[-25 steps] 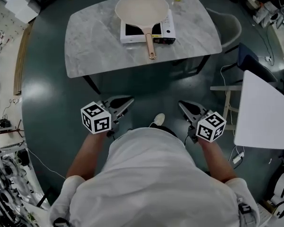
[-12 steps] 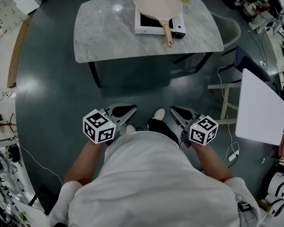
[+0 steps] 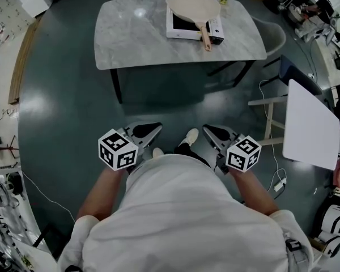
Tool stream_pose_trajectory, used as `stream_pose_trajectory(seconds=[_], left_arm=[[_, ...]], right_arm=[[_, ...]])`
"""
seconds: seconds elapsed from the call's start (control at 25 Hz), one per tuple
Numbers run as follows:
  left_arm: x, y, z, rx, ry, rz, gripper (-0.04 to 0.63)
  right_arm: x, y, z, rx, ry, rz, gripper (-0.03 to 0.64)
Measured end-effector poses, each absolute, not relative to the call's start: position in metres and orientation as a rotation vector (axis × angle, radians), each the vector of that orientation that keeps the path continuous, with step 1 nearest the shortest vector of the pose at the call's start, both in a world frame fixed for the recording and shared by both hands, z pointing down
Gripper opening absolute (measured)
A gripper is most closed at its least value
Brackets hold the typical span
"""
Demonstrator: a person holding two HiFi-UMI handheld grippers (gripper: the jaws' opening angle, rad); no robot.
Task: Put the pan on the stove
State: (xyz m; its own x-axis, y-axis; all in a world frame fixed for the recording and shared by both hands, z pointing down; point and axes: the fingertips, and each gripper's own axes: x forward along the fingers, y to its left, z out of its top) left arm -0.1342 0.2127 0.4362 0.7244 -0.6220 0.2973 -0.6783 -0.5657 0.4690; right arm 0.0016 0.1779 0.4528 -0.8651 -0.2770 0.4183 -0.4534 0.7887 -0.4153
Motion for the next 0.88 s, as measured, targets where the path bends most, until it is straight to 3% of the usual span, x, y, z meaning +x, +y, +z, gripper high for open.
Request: stream_pose_trajectory(seconds=[0.88], left_arm=[[-0.136, 0.242, 0.443, 2.367, -1.026, 0.136, 0.02]], right_arm=[[0.003, 0.206, 0.458, 0.535, -2.639, 0.701, 0.005]])
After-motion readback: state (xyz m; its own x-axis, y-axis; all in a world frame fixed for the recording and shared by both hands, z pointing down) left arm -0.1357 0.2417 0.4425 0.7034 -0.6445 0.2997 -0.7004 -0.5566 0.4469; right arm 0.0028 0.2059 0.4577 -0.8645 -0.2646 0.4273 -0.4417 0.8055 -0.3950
